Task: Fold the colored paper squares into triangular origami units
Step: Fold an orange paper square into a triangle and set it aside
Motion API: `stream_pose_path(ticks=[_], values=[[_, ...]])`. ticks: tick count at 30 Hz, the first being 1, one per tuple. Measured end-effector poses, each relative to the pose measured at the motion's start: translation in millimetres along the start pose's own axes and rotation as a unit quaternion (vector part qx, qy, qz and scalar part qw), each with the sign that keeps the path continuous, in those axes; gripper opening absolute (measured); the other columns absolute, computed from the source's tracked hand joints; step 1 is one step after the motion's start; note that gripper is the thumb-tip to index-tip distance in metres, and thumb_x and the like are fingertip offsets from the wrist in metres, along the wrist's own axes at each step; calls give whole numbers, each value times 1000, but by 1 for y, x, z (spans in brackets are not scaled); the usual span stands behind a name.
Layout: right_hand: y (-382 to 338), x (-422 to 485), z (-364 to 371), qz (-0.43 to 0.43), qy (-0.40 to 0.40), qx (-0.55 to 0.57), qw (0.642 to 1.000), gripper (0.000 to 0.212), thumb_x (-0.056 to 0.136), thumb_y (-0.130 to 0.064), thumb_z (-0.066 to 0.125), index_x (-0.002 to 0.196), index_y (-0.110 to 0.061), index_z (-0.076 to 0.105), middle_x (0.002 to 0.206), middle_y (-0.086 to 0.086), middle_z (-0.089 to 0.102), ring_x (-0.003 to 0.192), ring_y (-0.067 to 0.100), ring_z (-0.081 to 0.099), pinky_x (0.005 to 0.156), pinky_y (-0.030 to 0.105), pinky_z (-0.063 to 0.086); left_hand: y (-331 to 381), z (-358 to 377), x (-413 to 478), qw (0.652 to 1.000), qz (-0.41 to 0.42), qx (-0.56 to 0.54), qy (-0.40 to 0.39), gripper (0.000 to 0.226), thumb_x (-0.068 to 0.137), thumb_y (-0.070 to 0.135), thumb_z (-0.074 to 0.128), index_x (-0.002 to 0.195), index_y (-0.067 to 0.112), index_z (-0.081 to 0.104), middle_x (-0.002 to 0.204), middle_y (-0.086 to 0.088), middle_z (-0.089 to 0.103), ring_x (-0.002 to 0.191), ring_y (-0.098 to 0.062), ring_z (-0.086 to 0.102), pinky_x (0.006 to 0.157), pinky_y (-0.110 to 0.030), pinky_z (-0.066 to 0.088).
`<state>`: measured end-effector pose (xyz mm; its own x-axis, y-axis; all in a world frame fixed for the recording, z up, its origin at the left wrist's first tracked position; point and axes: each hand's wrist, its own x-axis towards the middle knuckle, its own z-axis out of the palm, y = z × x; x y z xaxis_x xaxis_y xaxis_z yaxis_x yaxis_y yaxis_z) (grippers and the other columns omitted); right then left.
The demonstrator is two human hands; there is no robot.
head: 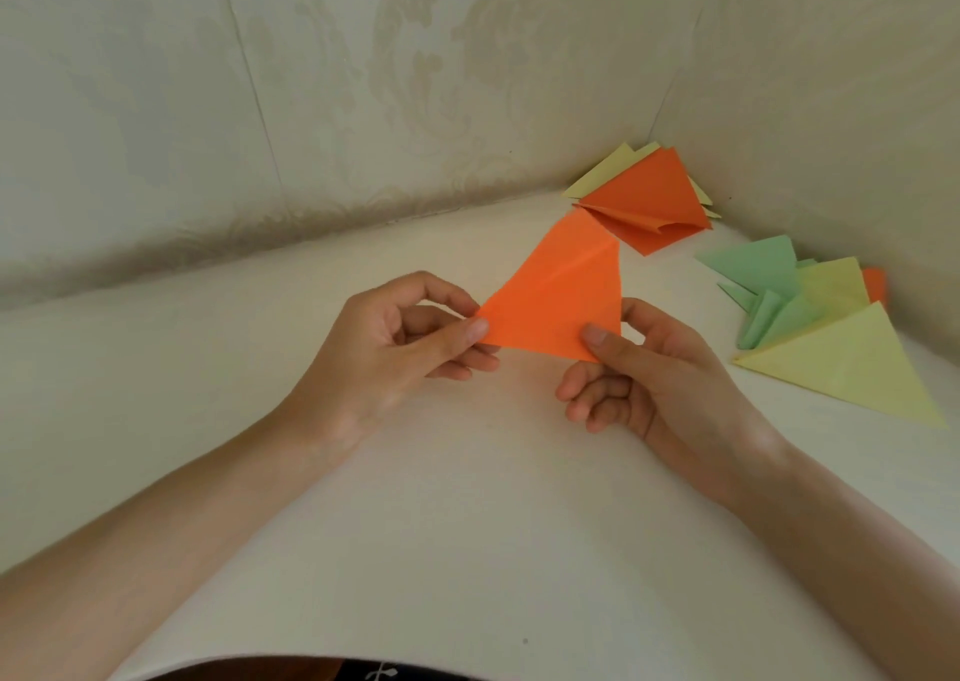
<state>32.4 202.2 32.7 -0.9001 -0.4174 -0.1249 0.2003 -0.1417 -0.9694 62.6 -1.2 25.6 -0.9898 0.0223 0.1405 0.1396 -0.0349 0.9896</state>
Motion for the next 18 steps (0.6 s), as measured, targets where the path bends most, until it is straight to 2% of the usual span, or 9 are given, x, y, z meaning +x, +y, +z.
stream_pose_path(ticks=[10, 13, 15, 16, 18], values=[[1, 0, -4, -16, -10, 17, 1000, 14, 89, -7, 46, 102, -3, 46, 63, 17, 66, 47, 20, 62, 42, 22, 49, 0, 4, -2, 998, 26, 49, -19, 19, 74, 18, 64, 90, 12, 71, 80, -7, 73, 75, -14, 70, 70, -19, 53], [2, 0, -2, -26, -23, 3, 999, 20, 83, -13, 50, 101, -5, 47, 65, 18, 66, 48, 21, 63, 44, 23, 49, 1, 3, -2, 999, 10, 35, -16, 17, 81, 16, 59, 93, 11, 69, 79, -5, 73, 72, -15, 71, 66, -19, 54], [3, 1, -2, -36, -25, -1, 999, 15, 89, -16, 46, 100, -5, 48, 65, 17, 66, 50, 21, 63, 45, 24, 49, 1, 2, -2, 1000, -9, 19, -17, 22, 81, 12, 60, 102, 10, 63, 77, -8, 72, 71, -18, 71, 65, -21, 54], [2, 2, -1, -37, -21, 9, 999, 19, 93, -22, 41, 98, -5, 49, 67, 17, 66, 52, 21, 63, 45, 24, 50, 1, 2, -2, 1000, -17, 12, -13, 26, 80, 12, 61, 105, 10, 61, 77, -9, 72, 71, -19, 71, 65, -21, 54], [1, 3, 0, -20, -19, 45, 999, 45, 89, -44, 35, 95, -4, 54, 73, 16, 66, 60, 22, 63, 48, 26, 50, 1, 3, -1, 1000, -23, 6, 6, 25, 81, 11, 62, 106, 9, 62, 78, -9, 73, 72, -17, 71, 65, -20, 54]])
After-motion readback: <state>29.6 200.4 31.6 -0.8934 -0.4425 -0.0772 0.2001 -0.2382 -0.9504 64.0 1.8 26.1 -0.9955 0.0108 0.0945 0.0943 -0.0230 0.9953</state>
